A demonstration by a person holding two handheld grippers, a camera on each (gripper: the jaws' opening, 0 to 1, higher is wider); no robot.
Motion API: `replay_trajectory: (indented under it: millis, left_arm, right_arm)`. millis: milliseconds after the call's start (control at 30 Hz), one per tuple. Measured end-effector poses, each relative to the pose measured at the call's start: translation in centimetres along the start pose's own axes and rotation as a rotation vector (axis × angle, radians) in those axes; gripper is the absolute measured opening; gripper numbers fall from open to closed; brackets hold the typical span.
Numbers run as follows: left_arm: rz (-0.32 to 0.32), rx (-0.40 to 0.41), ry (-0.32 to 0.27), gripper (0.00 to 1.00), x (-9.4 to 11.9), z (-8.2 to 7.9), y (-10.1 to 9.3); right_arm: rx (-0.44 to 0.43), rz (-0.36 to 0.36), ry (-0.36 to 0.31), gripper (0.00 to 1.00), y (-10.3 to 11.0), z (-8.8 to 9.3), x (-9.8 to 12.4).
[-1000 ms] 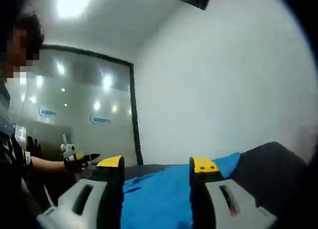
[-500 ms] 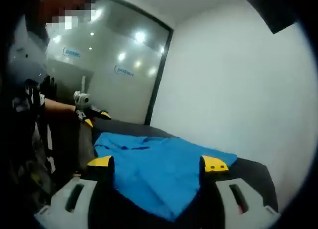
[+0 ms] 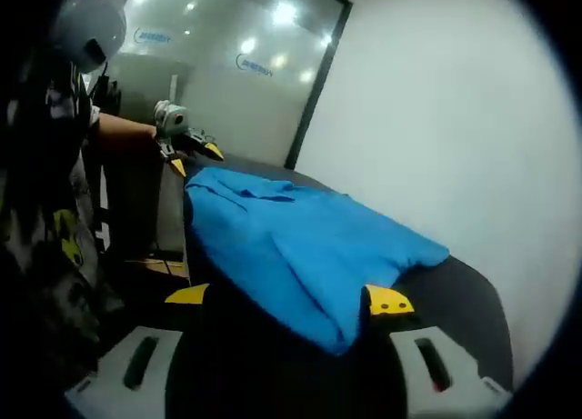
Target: Spread out the cloth and fold it
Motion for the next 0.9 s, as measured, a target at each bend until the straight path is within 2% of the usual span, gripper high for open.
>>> replay_trajectory:
  millis: [67,133,233,300,367,400,567,700,767,900]
  left_arm:
    - [0.005,0.019,-0.007,0.67,-0.1,0.0,0.3]
    - [-0.018,0.056,-0.02,0.69,0.1,0.0,1.1]
    - [-0.039,0.084,-0.051,0.59,0.5,-0.1,1.9]
    - [-0.05,0.097,-0.053,0.57,0.6,0.2,2.7]
    - [-0.031,0.108,-0.025,0.57,0.4,0.9,2.9]
    - [-0.013,0.13,-0.039,0.57,0.3,0.8,2.8]
    - [0.009,0.112,-0.026,0.57,0.4,0.8,3.5]
    - [-0.027,0.072,-0.01,0.51,1.3,1.0,4.9]
    - [-0.011,0.077,-0.019,0.44,1.4,0.7,4.8]
    - [0.108,0.055,0.06,0.41,0.4,1.2,2.8]
  right_arm:
    - [-0.005,-0.009,-0.004,0.64,-0.2,0.1,-0.1]
    - [-0.02,-0.004,-0.01,0.64,-0.6,0.1,-0.2]
    - [-0.012,0.035,0.009,0.55,-1.7,0.5,-0.3]
    - [-0.017,0.031,0.011,0.55,-1.9,0.6,-0.3]
    - [-0.019,0.022,0.01,0.54,-1.8,0.6,-0.3]
    - [-0.022,0.015,0.011,0.52,-1.8,0.6,-0.4]
    - [0.009,-0.015,0.004,0.43,-0.9,0.4,-0.4]
    - [0.033,-0.005,0.003,0.42,-1.1,0.5,0.2]
    - [0.009,0.002,0.003,0.42,-1.6,0.8,0.2]
    - [-0.038,-0.028,0.013,0.39,-1.7,1.1,-0.2]
Point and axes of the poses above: the point that each gripper's makers call its tool centre point, and the gripper's own axes: x roughly backward along the fingers, y roughly to its left, z roughly out of its underside, the point moved 2 cm from there along x, roughly backward along the fingers, and after that the axes turned 6 degrees about x, right-handed, at the moved point
